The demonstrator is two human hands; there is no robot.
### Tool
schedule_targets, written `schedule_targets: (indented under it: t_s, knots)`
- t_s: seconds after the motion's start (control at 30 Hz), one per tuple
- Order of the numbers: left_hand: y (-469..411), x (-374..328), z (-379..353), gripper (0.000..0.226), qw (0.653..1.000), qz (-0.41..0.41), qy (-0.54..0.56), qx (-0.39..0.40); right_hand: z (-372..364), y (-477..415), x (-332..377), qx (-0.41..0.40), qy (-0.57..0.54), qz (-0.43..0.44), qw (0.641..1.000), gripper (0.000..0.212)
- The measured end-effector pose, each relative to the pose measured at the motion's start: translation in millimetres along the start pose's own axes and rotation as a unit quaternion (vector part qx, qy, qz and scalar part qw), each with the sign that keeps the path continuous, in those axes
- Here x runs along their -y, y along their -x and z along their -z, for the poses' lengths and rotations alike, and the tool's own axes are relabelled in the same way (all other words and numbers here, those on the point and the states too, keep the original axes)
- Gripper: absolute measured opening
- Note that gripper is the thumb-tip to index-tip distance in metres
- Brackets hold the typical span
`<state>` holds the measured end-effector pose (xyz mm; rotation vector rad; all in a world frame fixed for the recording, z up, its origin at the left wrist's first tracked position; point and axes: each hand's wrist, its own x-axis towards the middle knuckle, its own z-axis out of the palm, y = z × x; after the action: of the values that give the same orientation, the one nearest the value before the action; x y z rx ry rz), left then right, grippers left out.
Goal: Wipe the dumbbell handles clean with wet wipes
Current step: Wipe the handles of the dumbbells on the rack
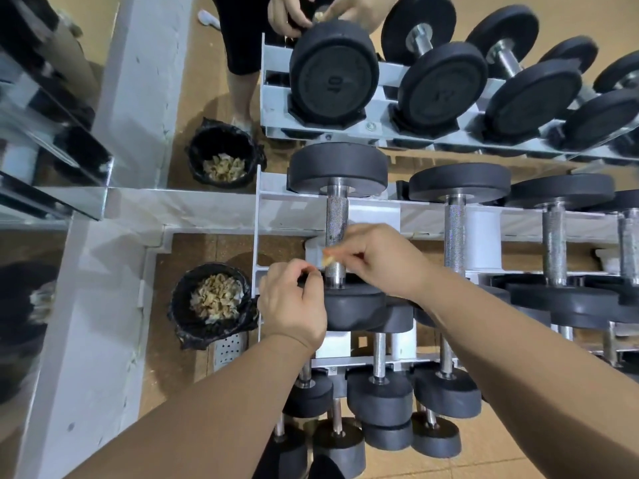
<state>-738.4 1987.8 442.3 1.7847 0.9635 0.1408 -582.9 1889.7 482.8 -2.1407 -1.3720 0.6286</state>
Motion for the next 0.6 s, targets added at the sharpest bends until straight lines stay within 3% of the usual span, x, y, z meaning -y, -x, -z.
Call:
schedule_targets:
  t_s: [0.17, 0.23, 0.37, 0.43, 0.53, 0.6]
  knots:
    - [-1, -2, -1, 0.023, 1.0, 0.029, 0.003, 0.009, -8, -31, -5, -0.233, 0.057, -0.087, 0.967, 0.023]
    - [0, -2, -1, 0.022, 0.999, 0.03, 0.013, 0.002, -12, -19, -4, -0.195, 0.032, -0.059, 0.978, 0.022]
    - [0, -3, -1, 0.023, 1.0, 0.026, 0.015, -0.006, -9, 13, -3, -0.006, -0.047, -0.03, 0.998, 0.025]
    - [-1, -3, -2, 0.024, 0.999, 0.026, 0.017, -0.005, -5, 8, -2, -0.03, -0.058, -0.047, 0.997, 0.024]
    - [-1, -1, -2, 0.024, 1.0, 0.023, 0.017, -0.005, -2, -14, 7, -0.131, -0.024, -0.068, 0.989, 0.023]
    - [-2, 0, -2, 0.024, 1.0, 0.019, 0.014, -0.005, -3, -25, 12, -0.136, -0.022, -0.084, 0.987, 0.025]
